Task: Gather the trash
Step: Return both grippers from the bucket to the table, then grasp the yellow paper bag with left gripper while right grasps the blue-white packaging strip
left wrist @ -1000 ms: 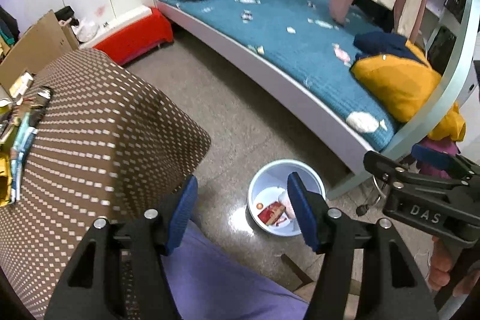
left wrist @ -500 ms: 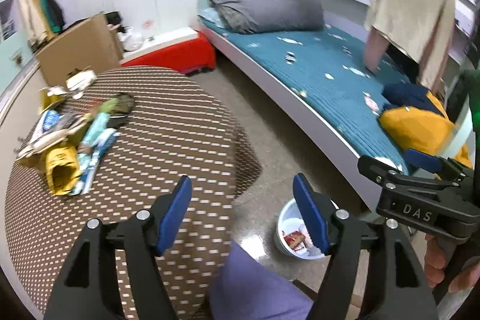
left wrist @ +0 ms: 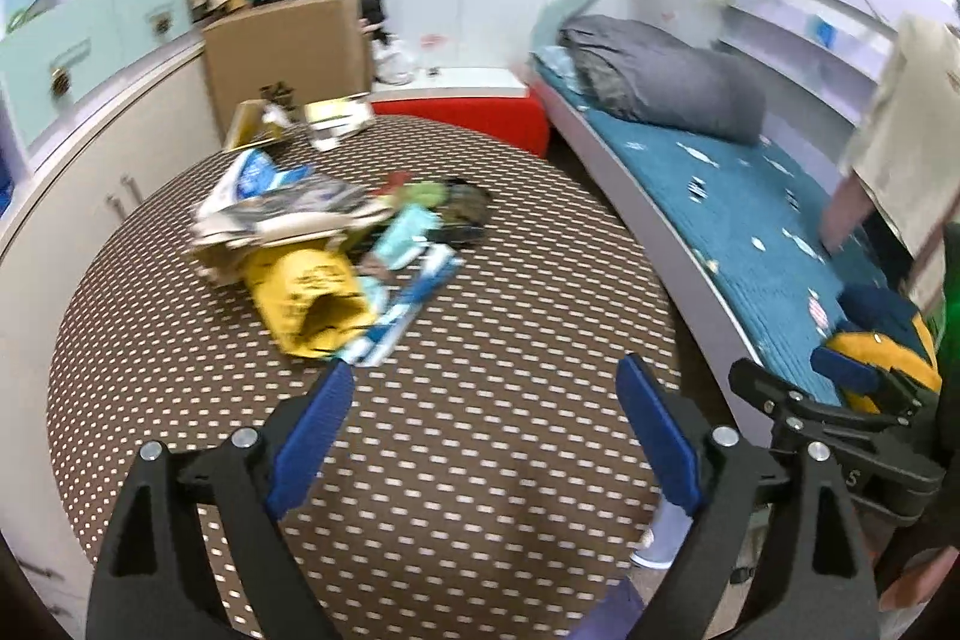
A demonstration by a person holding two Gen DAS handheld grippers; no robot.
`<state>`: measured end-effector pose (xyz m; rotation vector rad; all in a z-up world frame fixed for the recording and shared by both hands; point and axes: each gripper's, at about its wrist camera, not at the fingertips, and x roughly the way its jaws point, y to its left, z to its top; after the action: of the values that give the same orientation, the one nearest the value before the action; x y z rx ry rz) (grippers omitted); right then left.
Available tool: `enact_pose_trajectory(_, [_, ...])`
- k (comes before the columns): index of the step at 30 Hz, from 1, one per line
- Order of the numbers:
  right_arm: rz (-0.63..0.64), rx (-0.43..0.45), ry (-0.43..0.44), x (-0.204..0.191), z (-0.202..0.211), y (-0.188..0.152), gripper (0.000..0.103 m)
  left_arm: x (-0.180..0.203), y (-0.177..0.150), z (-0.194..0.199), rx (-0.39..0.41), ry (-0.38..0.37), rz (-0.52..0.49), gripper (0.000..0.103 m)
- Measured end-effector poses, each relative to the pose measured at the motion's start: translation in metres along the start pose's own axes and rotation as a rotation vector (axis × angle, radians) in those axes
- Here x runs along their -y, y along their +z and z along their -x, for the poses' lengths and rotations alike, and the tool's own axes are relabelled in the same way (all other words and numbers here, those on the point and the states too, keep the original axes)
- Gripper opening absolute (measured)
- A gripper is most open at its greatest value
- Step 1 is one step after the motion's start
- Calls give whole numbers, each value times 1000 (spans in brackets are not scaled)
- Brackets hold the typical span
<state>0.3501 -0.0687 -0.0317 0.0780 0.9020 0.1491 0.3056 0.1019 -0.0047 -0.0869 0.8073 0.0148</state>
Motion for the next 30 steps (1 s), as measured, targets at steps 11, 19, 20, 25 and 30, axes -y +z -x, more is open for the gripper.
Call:
enact_pose_trajectory(11, [74, -54, 56, -62, -48, 29, 91, -72, 14, -38, -44, 101, 141, 88])
enact_pose_trajectory(19, [113, -91, 69, -90, -86, 49, 91, -97, 27, -72, -89, 117, 209, 88])
enact_pose_trajectory(20, [116, -92, 70, -92, -89, 50, 91, -98, 28, -76, -98, 117, 221, 88])
enact_pose_trajectory(25, [128, -95, 66, -101, -100, 57, 91, -107, 31, -93, -129, 124, 273, 88])
enact_pose_trajectory(30, [134, -109, 66, -106, -104, 55, 91, -113, 29, -98, -136, 68, 288, 60])
